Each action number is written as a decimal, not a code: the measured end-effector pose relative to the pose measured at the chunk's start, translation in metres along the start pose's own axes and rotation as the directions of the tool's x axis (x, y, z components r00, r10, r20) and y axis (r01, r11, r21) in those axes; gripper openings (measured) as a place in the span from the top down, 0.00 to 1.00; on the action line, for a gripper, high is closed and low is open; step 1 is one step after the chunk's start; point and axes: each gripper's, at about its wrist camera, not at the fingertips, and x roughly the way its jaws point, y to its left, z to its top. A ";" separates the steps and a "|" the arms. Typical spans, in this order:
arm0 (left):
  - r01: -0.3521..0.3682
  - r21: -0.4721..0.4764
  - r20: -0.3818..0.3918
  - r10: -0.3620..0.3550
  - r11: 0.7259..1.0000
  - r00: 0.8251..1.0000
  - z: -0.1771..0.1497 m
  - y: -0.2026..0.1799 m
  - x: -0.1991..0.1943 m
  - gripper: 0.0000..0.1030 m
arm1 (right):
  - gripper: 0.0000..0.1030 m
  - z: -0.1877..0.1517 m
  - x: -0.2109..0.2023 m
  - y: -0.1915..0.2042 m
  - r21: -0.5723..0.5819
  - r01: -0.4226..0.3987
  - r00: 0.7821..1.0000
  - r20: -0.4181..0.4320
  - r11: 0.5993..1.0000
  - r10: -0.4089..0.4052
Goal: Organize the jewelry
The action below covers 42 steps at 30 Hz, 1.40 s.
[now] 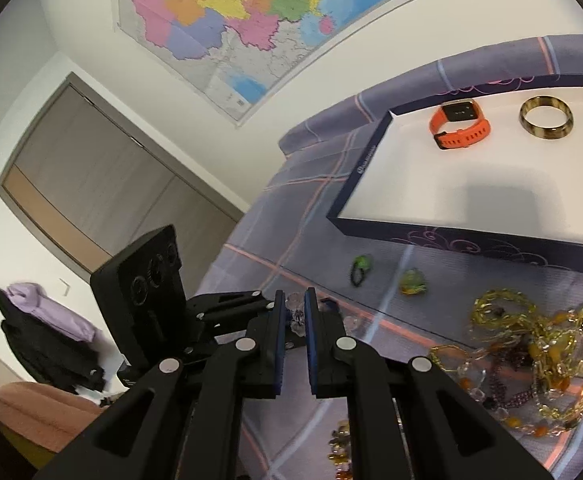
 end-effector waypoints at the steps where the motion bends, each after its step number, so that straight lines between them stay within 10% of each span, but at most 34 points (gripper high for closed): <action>1: 0.004 0.001 0.004 -0.004 1.000 1.000 0.000 0.001 -0.005 0.90 | 0.92 0.001 0.001 -0.002 0.002 0.011 1.000 0.000 1.000 -0.011; 9: -0.089 0.005 -0.075 0.090 0.996 0.993 -0.002 0.013 0.008 0.87 | 0.92 -0.004 0.036 -0.047 0.085 0.175 0.982 -0.086 0.981 -0.168; 20: -0.176 -0.041 -0.050 0.174 0.984 0.984 -0.002 0.028 0.008 0.69 | 0.78 -0.007 -0.014 -0.026 -0.028 0.295 0.955 0.019 0.955 -0.295; 42: -0.011 0.125 -0.053 0.017 0.992 0.998 -0.002 -0.046 0.025 0.58 | 0.67 -0.039 -0.052 -0.043 -0.100 0.536 0.844 0.046 0.838 -0.535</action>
